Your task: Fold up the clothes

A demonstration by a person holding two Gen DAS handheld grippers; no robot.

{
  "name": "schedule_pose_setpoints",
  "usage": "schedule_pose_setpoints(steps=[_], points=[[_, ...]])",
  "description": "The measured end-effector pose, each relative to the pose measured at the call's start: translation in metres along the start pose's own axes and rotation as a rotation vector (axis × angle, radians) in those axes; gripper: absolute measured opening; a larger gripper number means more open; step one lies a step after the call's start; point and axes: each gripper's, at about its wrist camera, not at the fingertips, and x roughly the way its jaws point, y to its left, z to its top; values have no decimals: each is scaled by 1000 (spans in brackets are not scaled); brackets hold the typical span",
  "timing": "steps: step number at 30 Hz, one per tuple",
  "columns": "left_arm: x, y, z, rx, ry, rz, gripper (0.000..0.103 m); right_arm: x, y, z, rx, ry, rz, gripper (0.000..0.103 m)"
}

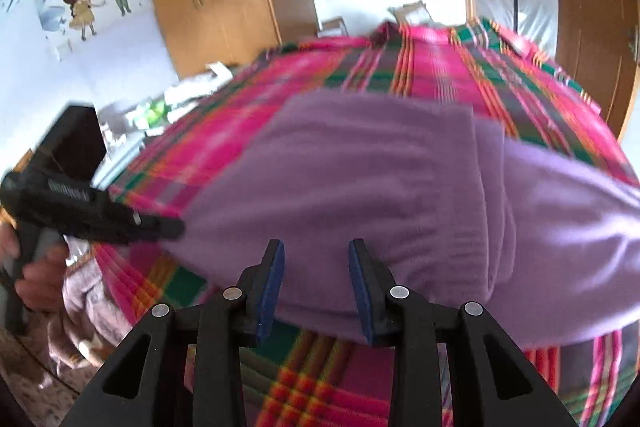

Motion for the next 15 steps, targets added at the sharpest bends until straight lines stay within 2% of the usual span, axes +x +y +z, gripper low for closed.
schedule_pose_setpoints(steps=[6, 8, 11, 14, 15], points=[[-8, -16, 5, 78, -25, 68, 12, -7, 3, -1, -72, -3, -22, 35], [-13, -24, 11, 101, -52, 60, 12, -13, 1, 6, -71, -36, -16, 35], [-15, -35, 24, 126, -83, 58, 12, -13, -7, 20, -63, -57, -67, 35], [-9, -45, 41, 154, -89, 92, 18, -8, -16, 36, -51, -66, -91, 35], [-6, -49, 47, 161, -87, 100, 23, -6, -19, 41, -48, -70, -91, 35]])
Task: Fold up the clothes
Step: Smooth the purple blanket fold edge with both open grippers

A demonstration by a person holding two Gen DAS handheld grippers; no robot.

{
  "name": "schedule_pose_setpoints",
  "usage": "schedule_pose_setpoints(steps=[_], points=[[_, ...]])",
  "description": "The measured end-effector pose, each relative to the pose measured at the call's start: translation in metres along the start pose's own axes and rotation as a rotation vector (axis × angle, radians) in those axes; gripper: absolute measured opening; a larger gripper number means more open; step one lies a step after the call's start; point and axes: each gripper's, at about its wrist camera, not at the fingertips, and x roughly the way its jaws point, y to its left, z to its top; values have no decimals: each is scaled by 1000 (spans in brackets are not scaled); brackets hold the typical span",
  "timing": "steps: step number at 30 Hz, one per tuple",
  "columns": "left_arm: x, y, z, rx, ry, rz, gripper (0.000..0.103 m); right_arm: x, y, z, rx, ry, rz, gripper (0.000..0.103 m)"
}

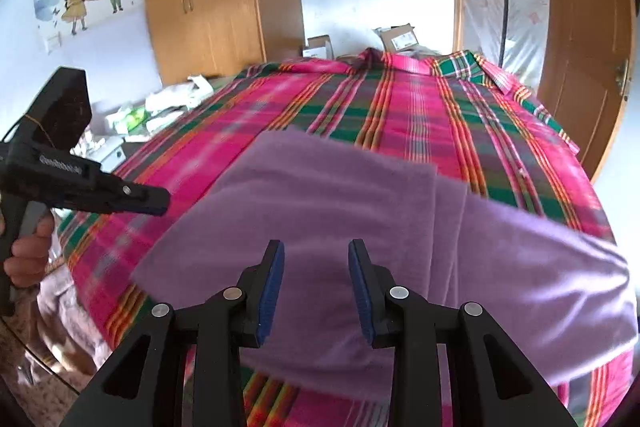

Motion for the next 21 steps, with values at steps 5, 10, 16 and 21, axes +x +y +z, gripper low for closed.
schedule_pose_setpoints(steps=[5, 10, 16, 21], points=[[23, -20, 36, 70, 14, 19, 28, 27, -16, 35, 24, 49, -24, 23], [48, -28, 58, 90, 47, 16, 28, 64, -19, 54, 31, 133, -12, 18], [63, -18, 72, 43, 54, 26, 28, 97, -32, 62, 71, 211, -41, 15], [76, -12, 80, 5, 59, -5, 27, 109, -38, 61, 90, 238, -45, 16]])
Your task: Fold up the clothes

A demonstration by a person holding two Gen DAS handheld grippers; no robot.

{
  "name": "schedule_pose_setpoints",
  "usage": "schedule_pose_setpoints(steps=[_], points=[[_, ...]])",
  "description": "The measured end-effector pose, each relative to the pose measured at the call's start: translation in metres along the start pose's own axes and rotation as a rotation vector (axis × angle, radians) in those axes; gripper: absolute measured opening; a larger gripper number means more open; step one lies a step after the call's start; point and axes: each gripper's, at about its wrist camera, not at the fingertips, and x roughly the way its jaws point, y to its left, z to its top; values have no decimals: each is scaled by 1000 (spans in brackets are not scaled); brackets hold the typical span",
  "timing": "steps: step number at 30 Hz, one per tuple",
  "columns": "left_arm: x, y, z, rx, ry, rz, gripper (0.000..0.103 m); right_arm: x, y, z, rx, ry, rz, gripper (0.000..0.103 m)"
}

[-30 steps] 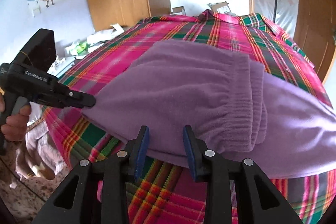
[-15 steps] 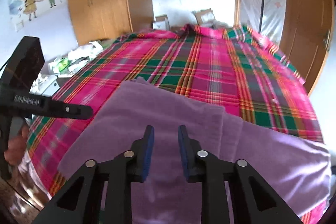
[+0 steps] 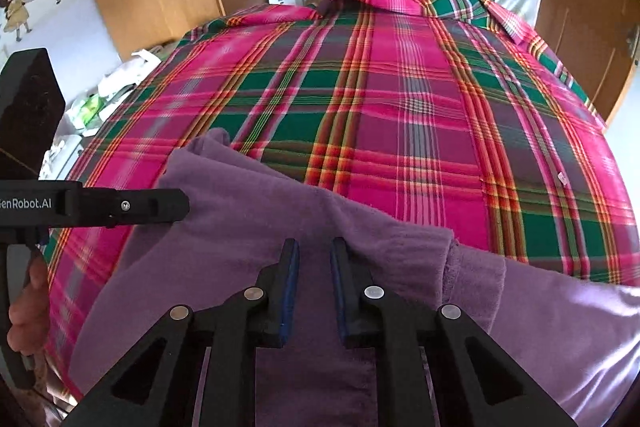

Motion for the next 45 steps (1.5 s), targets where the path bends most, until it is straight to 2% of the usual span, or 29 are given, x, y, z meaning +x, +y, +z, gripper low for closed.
schedule_pose_setpoints(steps=[3, 5, 7, 9, 11, 12, 14, 19, 25, 29, 36, 38, 42, 45], points=[[1, 0, 1, 2, 10, -6, 27, 0, 0, 1, 0, 11, 4, 16], [-2, -4, 4, 2, 12, 9, 27, -1, 0, 5, 5, 31, 8, 15], [-4, -11, 7, 34, -8, 34, 27, -8, -2, 11, 24, 16, 21, 16], [1, -12, 12, 38, -13, 45, 27, -14, -2, 17, 15, -22, -5, 16], [5, -12, 16, 37, -12, 53, 27, -5, -3, 21, 11, 9, -20, 16], [8, -8, 17, 22, -1, 47, 25, 3, -5, 21, 14, 42, -25, 16], [8, -2, 18, -6, -5, 12, 25, 11, -6, 20, 16, 48, -25, 16], [5, 4, 15, -10, -1, -11, 23, 11, -4, 17, 8, 29, -33, 16], [-7, -12, 0, 60, -23, 81, 25, -5, -8, 11, 53, -21, 5, 17], [-13, -21, -15, 96, -35, 132, 26, -21, 1, -8, 19, -33, -31, 17], [-17, -44, -48, 181, -93, 267, 26, -52, 7, -41, 12, -59, -32, 18], [-14, -49, -59, 208, -99, 295, 26, -50, 8, -50, 13, -49, -43, 18], [-7, -58, -74, 275, -129, 397, 26, -44, 10, -61, 17, -42, -70, 18], [-5, -59, -79, 298, -149, 429, 26, -40, 10, -63, 22, -53, -87, 18]])
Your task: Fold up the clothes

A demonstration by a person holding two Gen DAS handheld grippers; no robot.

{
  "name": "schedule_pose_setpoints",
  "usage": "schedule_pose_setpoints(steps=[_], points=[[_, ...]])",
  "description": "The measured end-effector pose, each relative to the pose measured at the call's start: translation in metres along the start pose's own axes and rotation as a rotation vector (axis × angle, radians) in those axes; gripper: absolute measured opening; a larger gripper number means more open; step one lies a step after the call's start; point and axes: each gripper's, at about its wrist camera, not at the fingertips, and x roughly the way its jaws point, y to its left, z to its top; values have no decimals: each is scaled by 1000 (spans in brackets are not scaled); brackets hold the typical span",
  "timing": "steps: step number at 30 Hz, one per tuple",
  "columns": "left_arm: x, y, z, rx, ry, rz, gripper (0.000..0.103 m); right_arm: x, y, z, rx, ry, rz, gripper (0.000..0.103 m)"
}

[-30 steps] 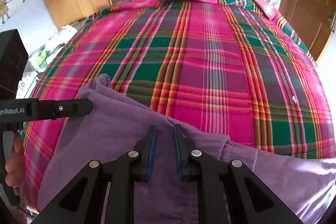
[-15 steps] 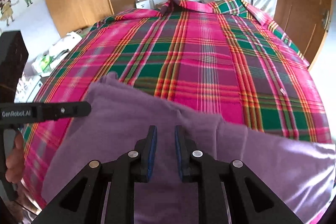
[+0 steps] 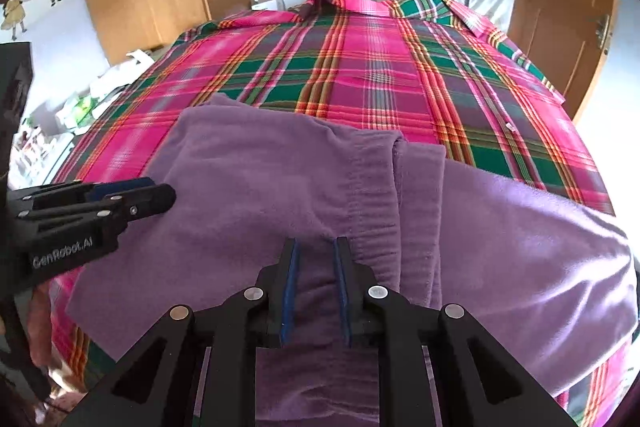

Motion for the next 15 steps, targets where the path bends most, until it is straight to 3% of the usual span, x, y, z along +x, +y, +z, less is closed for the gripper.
schedule_pose_setpoints(steps=[11, 15], points=[[-18, -7, -14, 3, -55, 85, 26, -17, 3, -6, -1, -56, -18, 19], [-30, -7, -28, -21, -79, 69, 26, -35, 8, -19, -4, -100, -18, 19]])
